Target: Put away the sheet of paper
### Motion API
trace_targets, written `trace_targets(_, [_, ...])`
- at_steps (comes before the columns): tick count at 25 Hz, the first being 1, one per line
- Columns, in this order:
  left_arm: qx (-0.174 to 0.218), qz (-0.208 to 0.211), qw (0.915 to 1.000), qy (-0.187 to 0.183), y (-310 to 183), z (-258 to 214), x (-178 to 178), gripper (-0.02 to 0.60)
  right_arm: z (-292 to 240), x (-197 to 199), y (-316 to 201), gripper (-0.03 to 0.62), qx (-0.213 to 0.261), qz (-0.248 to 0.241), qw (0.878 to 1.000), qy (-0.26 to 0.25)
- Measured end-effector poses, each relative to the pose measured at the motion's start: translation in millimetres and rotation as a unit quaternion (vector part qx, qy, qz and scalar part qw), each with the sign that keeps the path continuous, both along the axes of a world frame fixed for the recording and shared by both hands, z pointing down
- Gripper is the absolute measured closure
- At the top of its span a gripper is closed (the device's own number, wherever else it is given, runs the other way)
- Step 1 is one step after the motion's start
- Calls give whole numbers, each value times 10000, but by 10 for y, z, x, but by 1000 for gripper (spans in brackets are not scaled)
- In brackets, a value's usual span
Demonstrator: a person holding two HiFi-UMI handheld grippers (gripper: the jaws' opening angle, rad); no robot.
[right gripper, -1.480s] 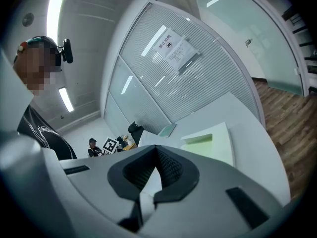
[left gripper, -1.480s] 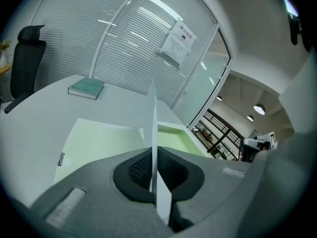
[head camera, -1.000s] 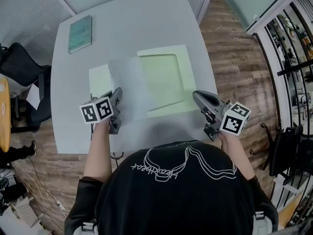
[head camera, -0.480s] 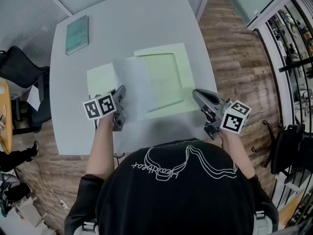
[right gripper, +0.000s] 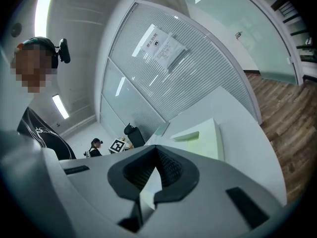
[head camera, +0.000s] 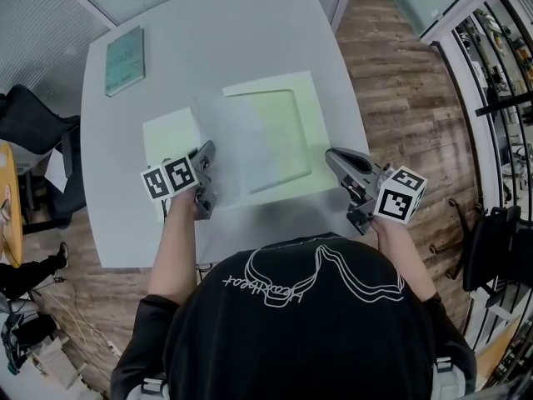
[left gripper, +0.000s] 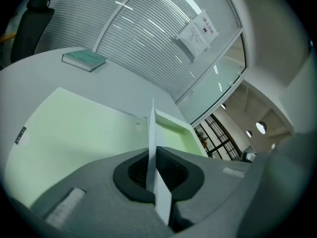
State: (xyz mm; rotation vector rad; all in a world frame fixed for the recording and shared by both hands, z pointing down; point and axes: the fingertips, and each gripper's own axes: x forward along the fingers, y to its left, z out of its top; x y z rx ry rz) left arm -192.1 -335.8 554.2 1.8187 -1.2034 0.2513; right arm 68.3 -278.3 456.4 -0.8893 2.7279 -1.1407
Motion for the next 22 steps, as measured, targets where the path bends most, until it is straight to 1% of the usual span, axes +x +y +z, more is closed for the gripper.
trace_targets(6, [-120,-24,9999,115,-35,102,166,571,54,37,-23,585,-73,6,10000,-14])
trace_targets(11, [-167,36,9998,74,-69,211,296,571,127,60,-30,585,-142,8,9999,-36])
trace_targets(14, [-205,1,9998,70,-86,270,349,571,166,80,-24,585,-189,17,9998,-51])
trace_targets(22, [-308,-107,9991,286,-179,343,496,571,239,152,-34,586,-281,67,9996,-81])
